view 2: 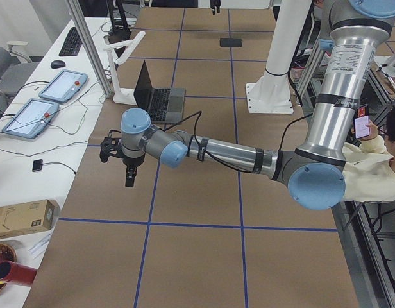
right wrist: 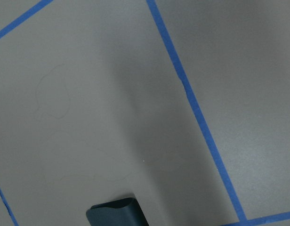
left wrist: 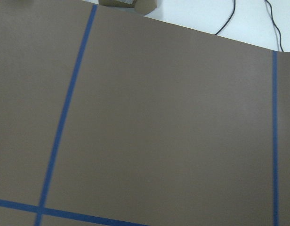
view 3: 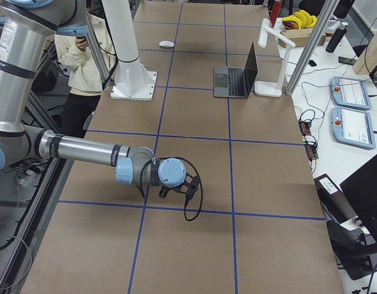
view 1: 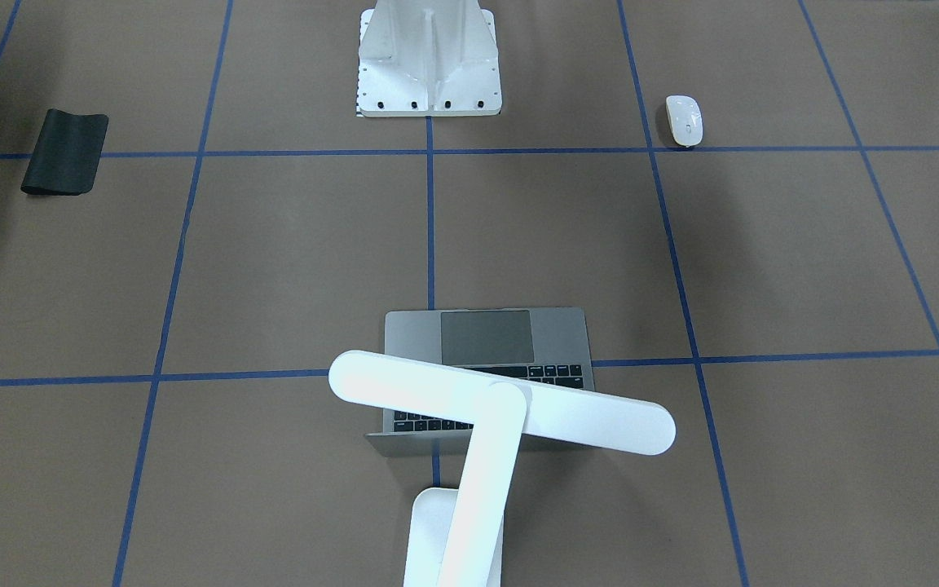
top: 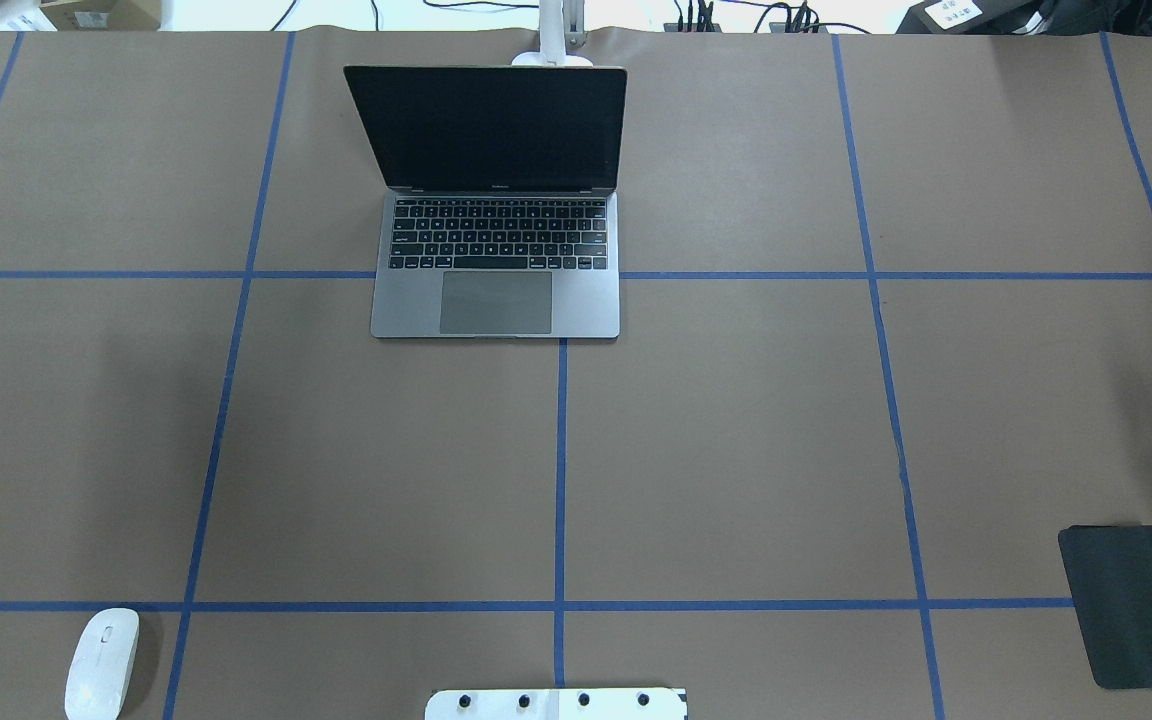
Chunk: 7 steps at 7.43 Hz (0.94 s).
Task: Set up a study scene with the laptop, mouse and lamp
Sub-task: 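Release the laptop and withdraw the left gripper out of view, then grasp the dark grey mouse pad edge with the right gripper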
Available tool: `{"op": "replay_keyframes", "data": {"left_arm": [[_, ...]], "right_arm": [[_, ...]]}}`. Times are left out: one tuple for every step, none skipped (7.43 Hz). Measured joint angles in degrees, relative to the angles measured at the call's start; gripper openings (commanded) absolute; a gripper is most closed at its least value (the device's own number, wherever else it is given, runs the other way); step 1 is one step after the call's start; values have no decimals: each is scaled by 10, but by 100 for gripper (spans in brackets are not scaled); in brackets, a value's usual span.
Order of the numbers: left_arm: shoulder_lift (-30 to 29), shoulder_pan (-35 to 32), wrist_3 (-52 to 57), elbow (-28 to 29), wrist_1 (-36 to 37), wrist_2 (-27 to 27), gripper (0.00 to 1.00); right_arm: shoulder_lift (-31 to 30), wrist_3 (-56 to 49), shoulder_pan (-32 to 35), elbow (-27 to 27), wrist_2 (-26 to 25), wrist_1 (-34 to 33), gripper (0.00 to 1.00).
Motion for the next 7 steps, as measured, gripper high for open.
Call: {"op": "replay_keyframes", "data": {"left_arm": [[15,-11,56,1,3,-8,100],[28,-21,96,0,3,-23,100],[38,-31,130,-1,2,-34,100],[44,-39,153,-2,3,-45,100],[46,-47,167,-2,3,-56,100],[46,-54,177,-3,3,-63,100],[46,-59,184,-3,3,-69,100]], "right_arm": [[0,-2,-52,1,4,14,100],[0,-2,-100,1,8,26,100],[0,0,-150,0,9,37,100],[0,3,-195,-2,5,43,100],[1,15,-237,-5,-10,45,100],[2,35,-271,-7,-36,45,100],[6,60,-301,-7,-66,46,100]]}}
